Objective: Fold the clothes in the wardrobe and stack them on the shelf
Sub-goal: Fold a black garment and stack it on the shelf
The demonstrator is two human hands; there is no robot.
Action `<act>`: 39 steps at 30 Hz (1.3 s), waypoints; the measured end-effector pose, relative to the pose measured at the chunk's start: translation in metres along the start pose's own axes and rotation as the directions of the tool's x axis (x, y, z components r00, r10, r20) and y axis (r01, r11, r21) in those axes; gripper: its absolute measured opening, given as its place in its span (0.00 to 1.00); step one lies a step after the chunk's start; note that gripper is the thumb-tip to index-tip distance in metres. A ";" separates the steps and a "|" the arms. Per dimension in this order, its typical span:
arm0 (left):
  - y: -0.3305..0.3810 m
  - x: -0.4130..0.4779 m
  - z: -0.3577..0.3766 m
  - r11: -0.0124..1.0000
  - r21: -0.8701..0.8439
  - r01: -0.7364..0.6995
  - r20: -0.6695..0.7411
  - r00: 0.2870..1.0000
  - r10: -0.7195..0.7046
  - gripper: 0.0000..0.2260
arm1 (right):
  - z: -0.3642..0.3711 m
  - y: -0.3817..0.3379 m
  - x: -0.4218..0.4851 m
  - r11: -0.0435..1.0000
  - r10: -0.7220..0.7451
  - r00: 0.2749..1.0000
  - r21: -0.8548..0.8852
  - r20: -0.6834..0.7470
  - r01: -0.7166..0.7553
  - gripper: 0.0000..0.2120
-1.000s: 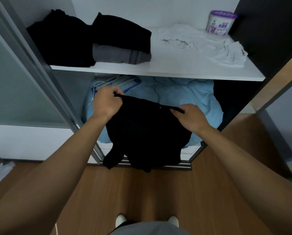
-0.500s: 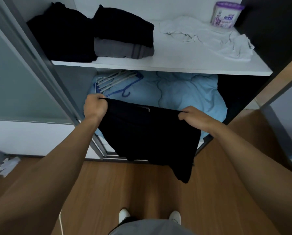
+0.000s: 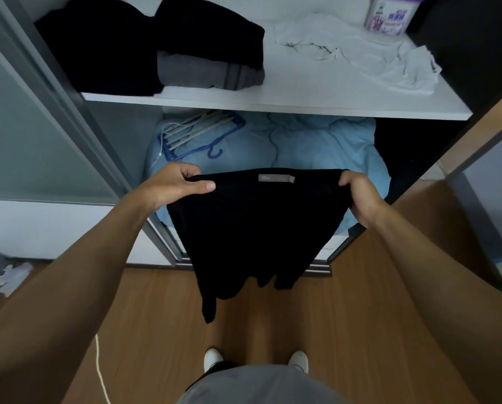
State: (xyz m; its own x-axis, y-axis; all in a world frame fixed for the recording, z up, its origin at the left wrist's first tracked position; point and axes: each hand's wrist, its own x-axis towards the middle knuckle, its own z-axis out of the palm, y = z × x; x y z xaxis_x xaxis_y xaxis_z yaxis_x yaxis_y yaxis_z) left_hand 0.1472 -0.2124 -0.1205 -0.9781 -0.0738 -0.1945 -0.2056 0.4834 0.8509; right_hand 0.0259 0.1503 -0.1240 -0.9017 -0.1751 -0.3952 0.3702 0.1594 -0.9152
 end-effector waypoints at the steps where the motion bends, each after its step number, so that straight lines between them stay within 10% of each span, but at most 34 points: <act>1: 0.001 0.001 0.000 1.000 0.017 0.004 0.048 0.999 -0.005 0.23 | -0.004 0.003 -0.001 0.999 0.035 0.998 0.002 0.055 -0.036 0.07; 9: -0.022 -0.005 0.007 0.985 -0.089 0.149 -0.251 0.954 -0.167 0.13 | -0.018 0.018 -0.011 0.914 0.117 0.843 -0.390 0.526 0.117 0.15; 16: 0.009 -0.005 0.059 0.810 -0.485 0.330 -0.012 0.924 -0.383 0.17 | 0.044 0.027 -0.027 0.984 -0.129 0.991 -0.127 -0.041 0.123 0.11; 25: 0.043 0.002 0.126 0.907 -0.362 0.215 0.024 0.975 -0.222 0.22 | 0.104 0.032 -0.055 0.996 0.065 0.993 0.048 0.103 -0.070 0.16; 39: 0.056 -0.009 0.131 0.930 -0.346 0.127 0.107 0.990 -0.095 0.13 | 0.088 0.028 -0.062 0.991 -0.091 0.996 -0.096 -0.019 0.089 0.16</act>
State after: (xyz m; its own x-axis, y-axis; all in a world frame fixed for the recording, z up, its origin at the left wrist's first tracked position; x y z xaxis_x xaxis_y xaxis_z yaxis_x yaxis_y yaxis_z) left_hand 0.1490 -0.0706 -0.1349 -0.9451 -0.0255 -0.3259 -0.3262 0.1384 0.9351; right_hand 0.1116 0.0803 -0.1324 -0.9357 -0.1708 -0.3088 0.2654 0.2362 -0.9348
